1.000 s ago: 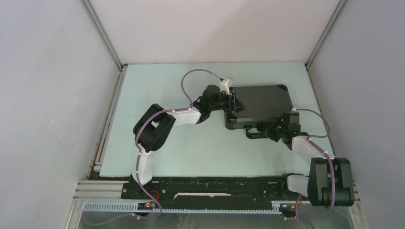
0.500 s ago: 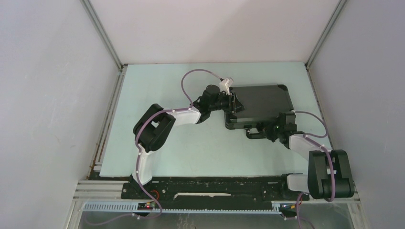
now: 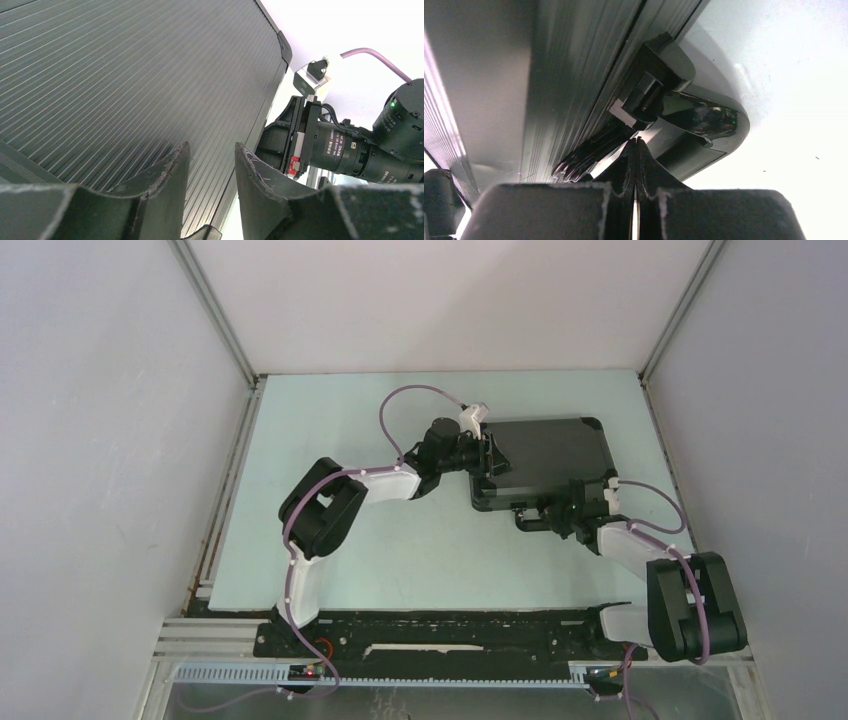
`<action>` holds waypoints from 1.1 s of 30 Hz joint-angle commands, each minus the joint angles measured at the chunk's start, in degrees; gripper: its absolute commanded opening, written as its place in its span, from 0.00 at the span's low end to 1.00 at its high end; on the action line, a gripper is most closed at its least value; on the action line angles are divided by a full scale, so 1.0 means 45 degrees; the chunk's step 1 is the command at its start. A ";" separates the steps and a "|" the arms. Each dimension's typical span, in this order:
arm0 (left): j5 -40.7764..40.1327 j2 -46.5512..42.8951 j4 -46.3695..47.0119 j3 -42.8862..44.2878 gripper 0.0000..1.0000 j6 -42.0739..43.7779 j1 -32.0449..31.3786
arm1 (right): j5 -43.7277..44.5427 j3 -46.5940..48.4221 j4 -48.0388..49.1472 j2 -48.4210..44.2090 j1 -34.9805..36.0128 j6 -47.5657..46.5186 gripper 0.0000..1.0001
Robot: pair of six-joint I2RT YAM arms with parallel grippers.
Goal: Pack up texas hold em set
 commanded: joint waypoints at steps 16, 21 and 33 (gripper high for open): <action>-0.3685 -0.4047 -0.1234 -0.2967 0.60 0.2675 -0.0951 | -0.1931 0.2422 -0.6495 -0.9843 0.2195 -0.8766 0.63; -0.4396 -0.7650 -0.1560 -0.4561 0.70 0.2158 -0.1098 | -0.3618 0.3866 -0.7011 -1.1826 0.3079 -0.8536 0.82; -0.6743 -1.7788 -1.0057 -0.2364 1.00 0.3454 -0.1091 | -0.1510 1.0204 -0.9142 -1.1999 0.3075 -0.9809 1.00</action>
